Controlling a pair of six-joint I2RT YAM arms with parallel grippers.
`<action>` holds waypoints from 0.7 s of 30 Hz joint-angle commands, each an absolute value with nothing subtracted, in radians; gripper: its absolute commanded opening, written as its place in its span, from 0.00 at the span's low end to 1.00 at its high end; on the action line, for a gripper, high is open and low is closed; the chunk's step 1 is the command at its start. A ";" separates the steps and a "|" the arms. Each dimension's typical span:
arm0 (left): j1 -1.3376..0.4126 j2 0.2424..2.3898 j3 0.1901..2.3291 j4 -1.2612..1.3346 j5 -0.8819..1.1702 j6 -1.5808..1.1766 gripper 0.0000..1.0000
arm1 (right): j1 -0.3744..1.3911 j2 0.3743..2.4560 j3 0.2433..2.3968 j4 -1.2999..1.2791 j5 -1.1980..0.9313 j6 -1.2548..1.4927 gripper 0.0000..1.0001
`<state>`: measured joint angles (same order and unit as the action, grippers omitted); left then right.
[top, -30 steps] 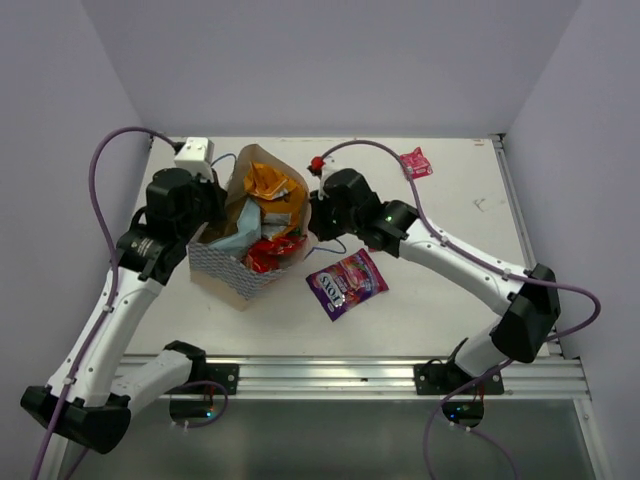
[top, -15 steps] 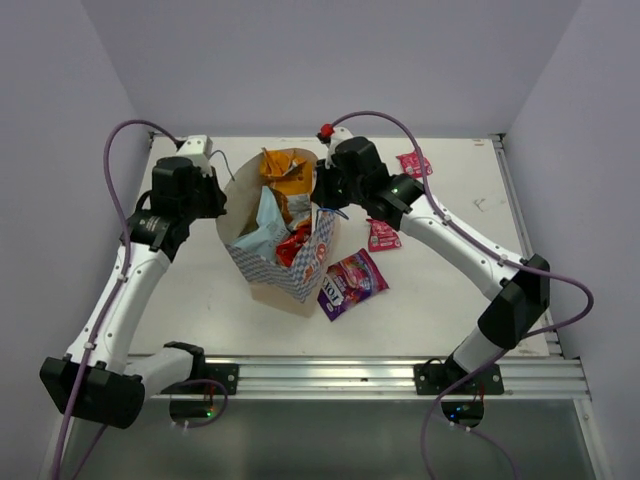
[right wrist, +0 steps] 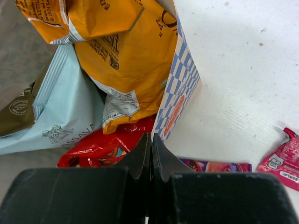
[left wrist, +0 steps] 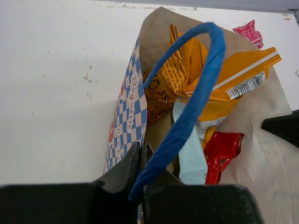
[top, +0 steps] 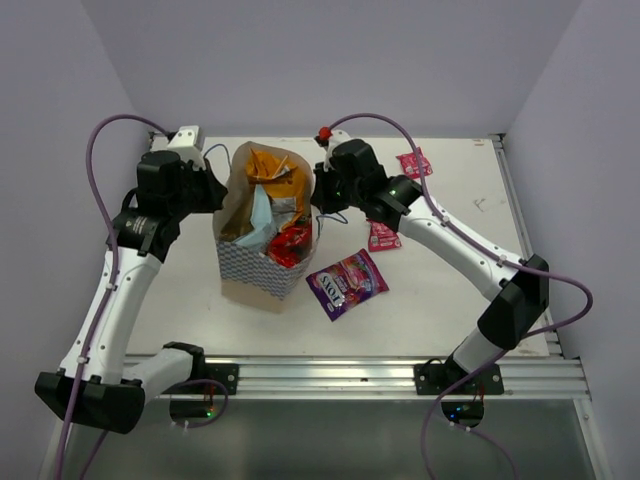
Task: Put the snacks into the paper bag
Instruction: Adjust the paper bag at the center of the board.
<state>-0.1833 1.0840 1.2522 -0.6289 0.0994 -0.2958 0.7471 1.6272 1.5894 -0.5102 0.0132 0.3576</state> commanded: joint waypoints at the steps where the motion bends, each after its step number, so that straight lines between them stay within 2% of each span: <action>1: -0.164 1.135 1.301 -0.613 0.131 -0.298 0.00 | 0.746 1.569 1.640 -0.449 0.090 0.331 0.00; 3: -0.164 1.129 1.286 -0.583 0.207 -0.330 0.00 | 0.744 1.609 1.726 -0.546 0.065 0.321 0.00; 5: -0.164 1.079 1.278 -0.555 0.232 -0.359 0.00 | 0.747 1.580 1.700 -0.528 -0.012 0.336 0.00; 8: -0.167 1.036 1.232 -0.508 0.089 -0.335 0.00 | 0.752 1.517 1.593 -0.388 -0.026 0.370 0.00; 9: -0.163 1.057 1.226 -0.514 0.053 -0.328 0.00 | 0.744 1.531 1.591 -0.399 0.036 0.355 0.00; 11: -0.115 1.138 1.264 -0.600 0.125 -0.340 0.00 | 0.730 1.629 1.674 -0.474 0.063 0.342 0.00; 13: -0.109 1.131 1.281 -0.560 0.225 -0.366 0.00 | 0.729 1.664 1.745 -0.577 0.016 0.331 0.00; 16: -0.118 1.069 1.370 -0.580 0.235 -0.393 0.00 | 0.745 1.571 1.694 -0.453 -0.014 0.368 0.00; 18: -0.120 1.046 1.397 -0.591 0.216 -0.374 0.00 | 0.744 1.540 1.701 -0.458 -0.003 0.364 0.00; 21: -0.117 1.087 1.278 -0.565 0.132 -0.348 0.00 | 0.741 1.597 1.709 -0.471 0.069 0.342 0.00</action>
<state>-0.1204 1.0924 1.2972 -0.6640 0.1680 -0.3557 0.7406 1.6379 1.6566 -0.5819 0.0250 0.3542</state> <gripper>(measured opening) 0.029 0.014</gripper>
